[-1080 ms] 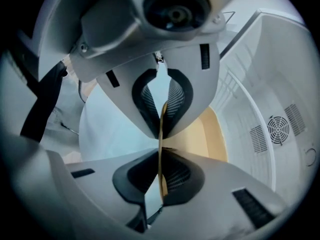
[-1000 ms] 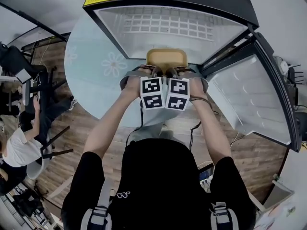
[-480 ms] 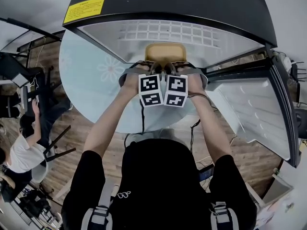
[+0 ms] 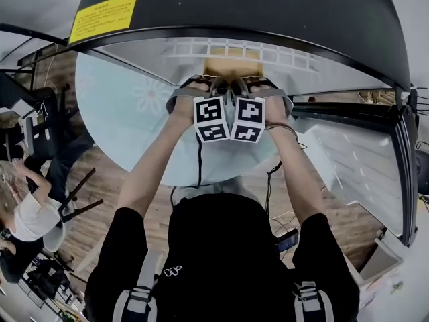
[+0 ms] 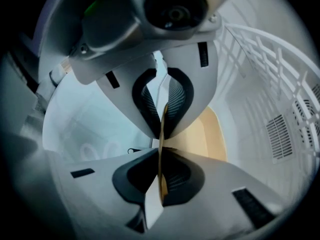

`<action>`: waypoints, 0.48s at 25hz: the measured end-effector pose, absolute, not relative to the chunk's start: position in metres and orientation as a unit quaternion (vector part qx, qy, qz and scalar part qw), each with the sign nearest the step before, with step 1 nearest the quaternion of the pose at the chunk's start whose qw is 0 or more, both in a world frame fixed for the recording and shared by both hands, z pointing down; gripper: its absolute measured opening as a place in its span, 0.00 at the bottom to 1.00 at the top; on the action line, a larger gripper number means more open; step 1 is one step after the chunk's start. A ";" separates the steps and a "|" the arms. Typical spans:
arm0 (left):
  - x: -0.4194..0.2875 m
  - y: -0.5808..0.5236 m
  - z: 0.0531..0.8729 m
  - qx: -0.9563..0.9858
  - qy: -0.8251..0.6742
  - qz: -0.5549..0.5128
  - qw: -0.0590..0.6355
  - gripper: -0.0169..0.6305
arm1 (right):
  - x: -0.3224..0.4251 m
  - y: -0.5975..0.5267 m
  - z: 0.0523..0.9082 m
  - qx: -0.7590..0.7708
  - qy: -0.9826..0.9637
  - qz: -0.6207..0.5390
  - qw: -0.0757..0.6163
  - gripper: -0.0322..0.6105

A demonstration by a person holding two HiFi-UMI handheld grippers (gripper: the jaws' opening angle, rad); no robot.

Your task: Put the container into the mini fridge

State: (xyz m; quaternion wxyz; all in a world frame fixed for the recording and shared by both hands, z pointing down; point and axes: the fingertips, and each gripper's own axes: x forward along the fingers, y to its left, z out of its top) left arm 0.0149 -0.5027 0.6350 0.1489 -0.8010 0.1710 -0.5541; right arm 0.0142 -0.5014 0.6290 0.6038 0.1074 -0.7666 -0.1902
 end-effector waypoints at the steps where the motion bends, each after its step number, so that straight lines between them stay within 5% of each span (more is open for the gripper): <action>1: 0.015 -0.504 0.636 -0.802 0.173 -0.553 0.148 0.08 | 0.014 -0.503 0.630 0.107 -0.767 -0.190 0.603 0.07; 12: 0.014 -0.519 0.641 -0.804 0.195 -0.543 0.143 0.11 | 0.012 -0.513 0.637 0.120 -0.779 -0.178 0.589 0.09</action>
